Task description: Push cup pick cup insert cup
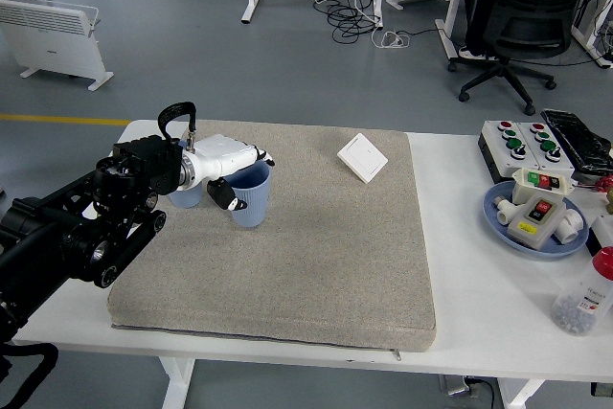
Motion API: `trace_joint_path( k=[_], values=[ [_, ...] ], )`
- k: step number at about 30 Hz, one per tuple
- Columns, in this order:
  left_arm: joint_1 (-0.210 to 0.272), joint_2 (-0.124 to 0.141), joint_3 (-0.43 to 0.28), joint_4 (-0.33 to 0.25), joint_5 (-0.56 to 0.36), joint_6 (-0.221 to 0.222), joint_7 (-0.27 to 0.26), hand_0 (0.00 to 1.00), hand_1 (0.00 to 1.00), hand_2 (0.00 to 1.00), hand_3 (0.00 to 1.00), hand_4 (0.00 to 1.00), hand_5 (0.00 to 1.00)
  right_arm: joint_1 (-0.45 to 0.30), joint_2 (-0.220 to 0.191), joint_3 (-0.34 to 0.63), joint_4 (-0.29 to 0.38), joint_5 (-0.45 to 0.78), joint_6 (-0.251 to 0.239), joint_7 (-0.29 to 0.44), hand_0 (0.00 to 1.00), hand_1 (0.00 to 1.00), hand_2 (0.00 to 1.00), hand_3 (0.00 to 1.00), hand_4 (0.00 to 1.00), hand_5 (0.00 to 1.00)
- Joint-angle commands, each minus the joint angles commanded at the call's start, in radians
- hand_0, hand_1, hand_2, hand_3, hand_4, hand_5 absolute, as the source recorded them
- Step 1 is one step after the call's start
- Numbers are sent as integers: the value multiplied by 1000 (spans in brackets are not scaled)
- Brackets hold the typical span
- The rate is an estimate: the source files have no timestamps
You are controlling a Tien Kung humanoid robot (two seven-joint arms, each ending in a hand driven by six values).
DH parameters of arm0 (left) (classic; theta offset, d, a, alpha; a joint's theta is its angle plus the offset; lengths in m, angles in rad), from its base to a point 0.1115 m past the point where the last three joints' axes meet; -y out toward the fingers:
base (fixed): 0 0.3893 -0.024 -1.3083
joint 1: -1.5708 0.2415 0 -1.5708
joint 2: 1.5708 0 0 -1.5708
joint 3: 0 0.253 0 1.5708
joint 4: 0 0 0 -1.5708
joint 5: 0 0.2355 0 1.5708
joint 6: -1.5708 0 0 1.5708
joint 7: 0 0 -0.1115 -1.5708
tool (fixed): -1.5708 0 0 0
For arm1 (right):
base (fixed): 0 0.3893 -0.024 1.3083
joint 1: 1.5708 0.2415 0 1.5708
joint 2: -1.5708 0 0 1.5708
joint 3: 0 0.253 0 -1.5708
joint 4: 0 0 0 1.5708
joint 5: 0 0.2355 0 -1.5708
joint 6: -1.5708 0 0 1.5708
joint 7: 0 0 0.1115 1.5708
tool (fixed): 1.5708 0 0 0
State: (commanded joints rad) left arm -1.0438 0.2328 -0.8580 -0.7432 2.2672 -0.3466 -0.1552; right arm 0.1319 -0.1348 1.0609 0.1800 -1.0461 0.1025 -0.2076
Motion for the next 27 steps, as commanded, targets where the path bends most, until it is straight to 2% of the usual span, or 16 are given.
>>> trace_joint_path(
  k=[1, 4, 5, 8, 10, 14, 18, 27],
  values=[
    [-1, 5, -2, -18, -1, -8, 4, 499, 350, 352, 419, 361, 2, 0, 0, 1, 0, 0, 0, 0, 774, 679, 676, 567, 128, 473],
    [-20, 49, -19, -100, -35, -72, 30, 502, 340, 343, 422, 358, 2, -2, -2, 2, 0, 6, -1, 1, 774, 679, 676, 567, 128, 473],
    [-22, 53, -20, -111, -37, -78, 32, 502, 340, 343, 422, 358, 2, -2, -2, 2, 0, 7, -1, 1, 774, 679, 676, 567, 128, 473],
    [-56, 99, -53, -180, -44, -111, 56, 504, 334, 336, 429, 347, 2, -6, -4, 8, 0, 2, -1, 0, 774, 679, 675, 567, 129, 474],
    [-69, 112, -66, -190, -41, -118, 62, 504, 334, 336, 429, 347, 2, -6, -5, 8, 0, 3, -2, -1, 774, 679, 675, 567, 129, 474],
    [-100, 136, -105, -153, -3, -139, 80, 508, 336, 338, 430, 352, 2, -9, -7, 8, 0, 3, -2, -2, 774, 679, 676, 567, 130, 473],
    [-111, 149, -143, -82, 2, -143, 83, 508, 336, 338, 430, 352, 2, -11, -8, 6, 0, 7, -2, -2, 774, 679, 676, 567, 130, 473],
    [-118, 152, -167, 16, 2, -133, 72, 522, 346, 345, 435, 367, 2, -5, -7, 8, 0, 5, -3, -2, 773, 679, 676, 567, 130, 474]
  ],
)
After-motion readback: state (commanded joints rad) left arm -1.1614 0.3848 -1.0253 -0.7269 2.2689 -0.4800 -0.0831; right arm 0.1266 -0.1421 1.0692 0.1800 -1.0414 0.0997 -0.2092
